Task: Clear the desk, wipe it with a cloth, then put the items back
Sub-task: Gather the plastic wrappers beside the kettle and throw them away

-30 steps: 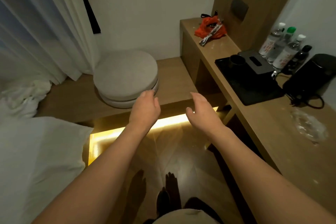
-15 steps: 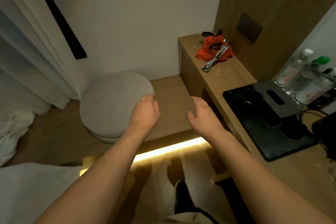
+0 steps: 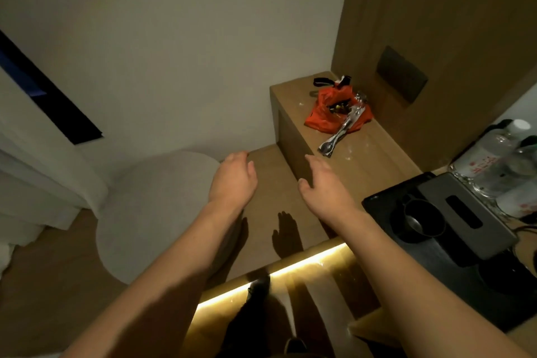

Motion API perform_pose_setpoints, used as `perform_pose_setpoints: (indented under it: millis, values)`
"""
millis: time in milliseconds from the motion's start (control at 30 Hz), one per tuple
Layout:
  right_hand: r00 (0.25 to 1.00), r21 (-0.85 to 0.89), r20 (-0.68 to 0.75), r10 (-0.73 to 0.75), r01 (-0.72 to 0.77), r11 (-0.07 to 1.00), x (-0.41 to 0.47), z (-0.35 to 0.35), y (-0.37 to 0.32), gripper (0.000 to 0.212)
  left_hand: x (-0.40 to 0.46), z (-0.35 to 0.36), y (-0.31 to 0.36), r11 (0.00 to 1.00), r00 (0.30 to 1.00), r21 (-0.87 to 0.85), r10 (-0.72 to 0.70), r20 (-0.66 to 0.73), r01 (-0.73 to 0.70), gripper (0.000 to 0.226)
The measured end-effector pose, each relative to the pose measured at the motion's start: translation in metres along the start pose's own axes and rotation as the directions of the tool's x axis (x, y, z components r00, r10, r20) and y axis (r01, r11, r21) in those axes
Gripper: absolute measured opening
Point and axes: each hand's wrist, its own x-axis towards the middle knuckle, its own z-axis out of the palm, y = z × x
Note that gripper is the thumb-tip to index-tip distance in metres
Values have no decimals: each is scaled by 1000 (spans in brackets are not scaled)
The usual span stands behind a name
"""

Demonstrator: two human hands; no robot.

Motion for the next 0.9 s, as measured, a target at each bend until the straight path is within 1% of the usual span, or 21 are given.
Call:
perform_pose_setpoints:
  millis: [300, 400, 500, 667, 800, 900]
  values:
    - [988, -34, -101, 114, -118, 992, 119, -10, -30, 60, 154, 5, -6, 990, 989, -60, 132, 70, -128, 42]
    - [975, -16, -159, 155, -159, 987, 141, -19, -28, 60, 190, 11, 2, 978, 974, -56, 204, 99, -199, 41]
    - [958, 5, -184, 221, -224, 975, 153, -32, -17, 62, 213, 25, 22, 962, 952, -75, 270, 145, -261, 39]
    - [911, 83, -257, 323, -312, 946, 150, -57, 19, 62, 227, 57, 76, 919, 889, -103, 395, 232, -381, 36]
    - [857, 135, -287, 429, -407, 903, 130, -78, 58, 63, 219, 87, 125, 849, 802, -153, 528, 280, -505, 31]
    - [808, 190, -303, 505, -468, 863, 106, -97, 88, 63, 208, 113, 164, 813, 744, -179, 580, 332, -554, 31]
